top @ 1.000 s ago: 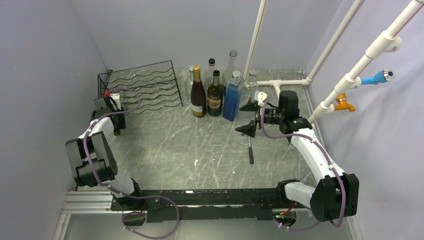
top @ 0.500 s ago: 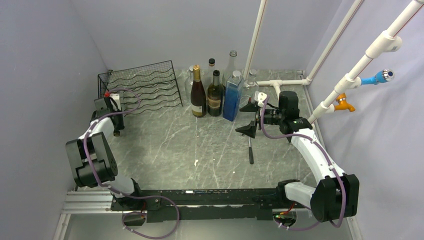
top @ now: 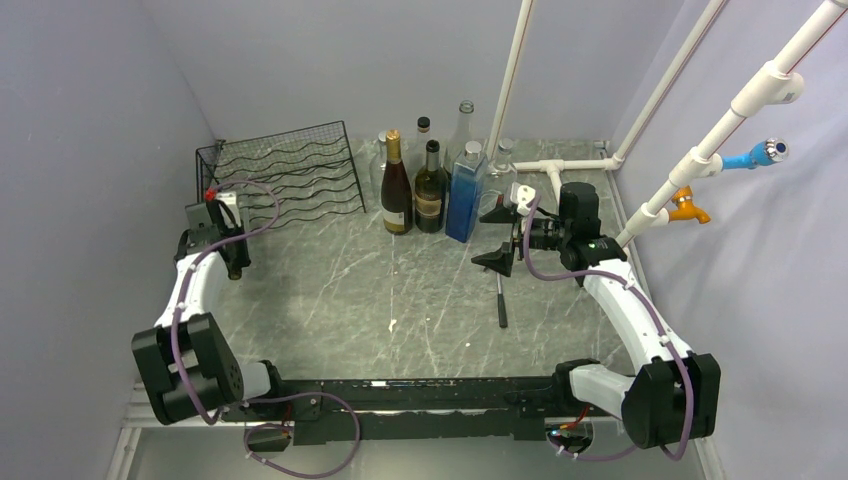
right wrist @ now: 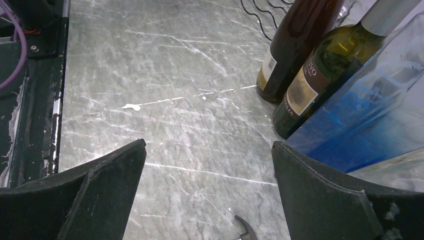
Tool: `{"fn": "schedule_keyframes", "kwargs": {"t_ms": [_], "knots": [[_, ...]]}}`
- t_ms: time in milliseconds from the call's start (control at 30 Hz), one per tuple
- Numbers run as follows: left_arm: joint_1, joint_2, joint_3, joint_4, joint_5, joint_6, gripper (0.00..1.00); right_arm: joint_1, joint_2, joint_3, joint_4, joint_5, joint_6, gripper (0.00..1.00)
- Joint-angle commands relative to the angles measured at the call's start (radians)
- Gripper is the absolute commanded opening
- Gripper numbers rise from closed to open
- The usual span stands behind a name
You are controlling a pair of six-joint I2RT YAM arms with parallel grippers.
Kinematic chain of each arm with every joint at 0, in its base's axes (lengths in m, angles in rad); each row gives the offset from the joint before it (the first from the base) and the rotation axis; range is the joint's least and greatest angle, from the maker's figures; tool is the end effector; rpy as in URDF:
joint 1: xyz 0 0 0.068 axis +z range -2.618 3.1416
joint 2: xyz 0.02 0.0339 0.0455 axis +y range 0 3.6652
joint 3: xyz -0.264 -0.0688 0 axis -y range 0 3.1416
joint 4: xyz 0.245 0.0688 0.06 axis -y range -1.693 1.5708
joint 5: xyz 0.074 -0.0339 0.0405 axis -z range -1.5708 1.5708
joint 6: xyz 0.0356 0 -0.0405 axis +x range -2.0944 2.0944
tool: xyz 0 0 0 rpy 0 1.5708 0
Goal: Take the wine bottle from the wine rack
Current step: Pick up the wine bottle from the wine rack.
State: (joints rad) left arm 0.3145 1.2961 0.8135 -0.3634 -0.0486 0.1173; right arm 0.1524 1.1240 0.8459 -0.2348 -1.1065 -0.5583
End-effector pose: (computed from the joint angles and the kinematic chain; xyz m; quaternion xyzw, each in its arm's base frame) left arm 0.2523 0.0839 0.2250 -0.1006 0.9294 0.0981 0.3413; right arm 0.2288 0.0673 0.2979 -0.5042 0.5964 0.3578 0.5120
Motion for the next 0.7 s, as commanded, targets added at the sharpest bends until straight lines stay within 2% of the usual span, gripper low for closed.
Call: {"fn": "schedule_keyframes", "kwargs": {"t_ms": [0, 667], "knots": [[-0.018, -0.087, -0.013, -0.06, 0.09, -0.036, 0.0, 0.005, -0.026, 0.013, 0.035, -0.031, -0.007, 1.0], [-0.084, -0.246, -0.013, -0.2, 0.144, -0.056, 0.0, 0.018, -0.031, 0.009, 0.04, -0.032, -0.011, 1.0]]}}
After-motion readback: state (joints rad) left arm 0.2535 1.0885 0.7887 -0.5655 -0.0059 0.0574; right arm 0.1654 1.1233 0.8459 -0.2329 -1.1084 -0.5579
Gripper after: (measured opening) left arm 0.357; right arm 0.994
